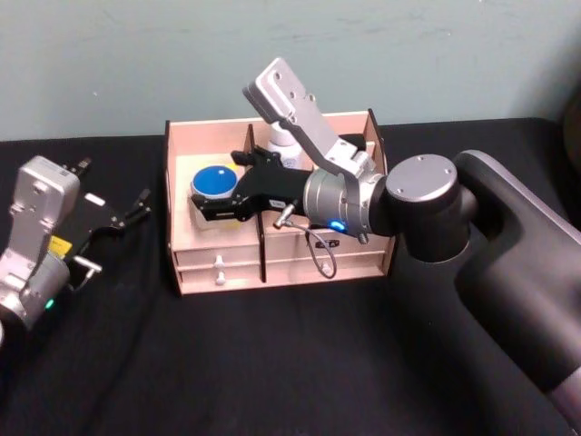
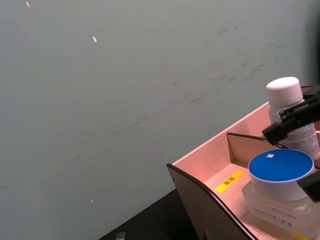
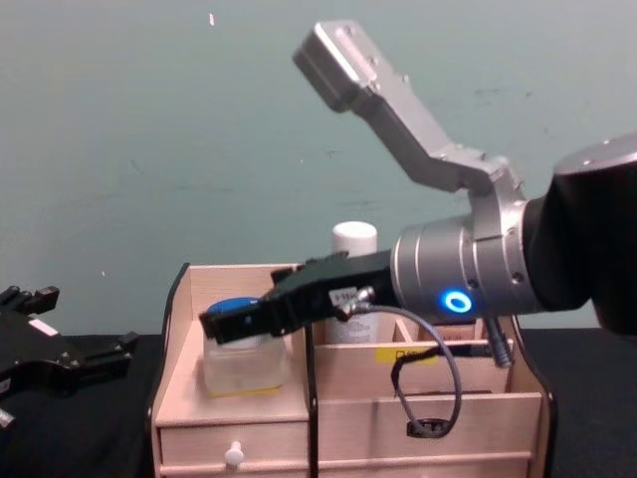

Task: Pick up the facial cleanser and watermelon frost from the table and place them into the tiered storage box.

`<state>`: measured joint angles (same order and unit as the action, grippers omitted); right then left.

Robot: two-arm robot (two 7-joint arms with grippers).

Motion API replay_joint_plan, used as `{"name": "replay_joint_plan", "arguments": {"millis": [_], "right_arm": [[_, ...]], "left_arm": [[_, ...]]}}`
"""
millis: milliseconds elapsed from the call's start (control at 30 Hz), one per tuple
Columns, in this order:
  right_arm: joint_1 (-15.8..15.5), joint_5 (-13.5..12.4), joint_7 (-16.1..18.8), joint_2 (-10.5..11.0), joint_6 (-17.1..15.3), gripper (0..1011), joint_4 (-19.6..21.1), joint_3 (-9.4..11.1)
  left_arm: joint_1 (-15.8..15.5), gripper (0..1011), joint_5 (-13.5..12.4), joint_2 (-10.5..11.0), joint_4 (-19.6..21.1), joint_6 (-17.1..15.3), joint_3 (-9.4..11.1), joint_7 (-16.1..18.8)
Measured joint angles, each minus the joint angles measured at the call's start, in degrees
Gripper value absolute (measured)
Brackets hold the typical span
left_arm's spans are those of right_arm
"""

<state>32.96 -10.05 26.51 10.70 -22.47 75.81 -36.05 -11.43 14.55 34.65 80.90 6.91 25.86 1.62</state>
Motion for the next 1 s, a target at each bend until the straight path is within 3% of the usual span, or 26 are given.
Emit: {"name": "replay_joint_plan", "arguments": {"millis": [100,367,600,667,733,1000], "right_arm": [[-0.79,0.37,-0.74,0.46,1.25,1002,1.6,0.39],[-5.12,2.9,-4.26,3.34,6.07,1002,10.37,2.65],[-10.21,4.72,-8.94,6.05,8.61,1002,17.59,7.13],[-12.47,4.98,-10.92,6.9,9.07,1002,19.6,9.54],[-12.95,5.05,-11.31,7.07,9.14,1002,20.0,10.18],[-17.38,6.45,-15.86,8.4,9.52,1002,21.98,15.98]], "left_arm": [[0.0,1009,0.0,0.0,0.0,0.0,0.0,0.0],[0.0,1010,0.0,0.0,0.0,0.0,0.0,0.0],[0.0,1010,0.0,0.0,0.0,0.0,0.0,0.0],[0.0,1009,0.0,0.0,0.0,0.0,0.0,0.0],[0.0,1010,0.0,0.0,0.0,0.0,0.0,0.0],[0.0,1009,0.0,0.0,0.0,0.0,0.0,0.0]]}}
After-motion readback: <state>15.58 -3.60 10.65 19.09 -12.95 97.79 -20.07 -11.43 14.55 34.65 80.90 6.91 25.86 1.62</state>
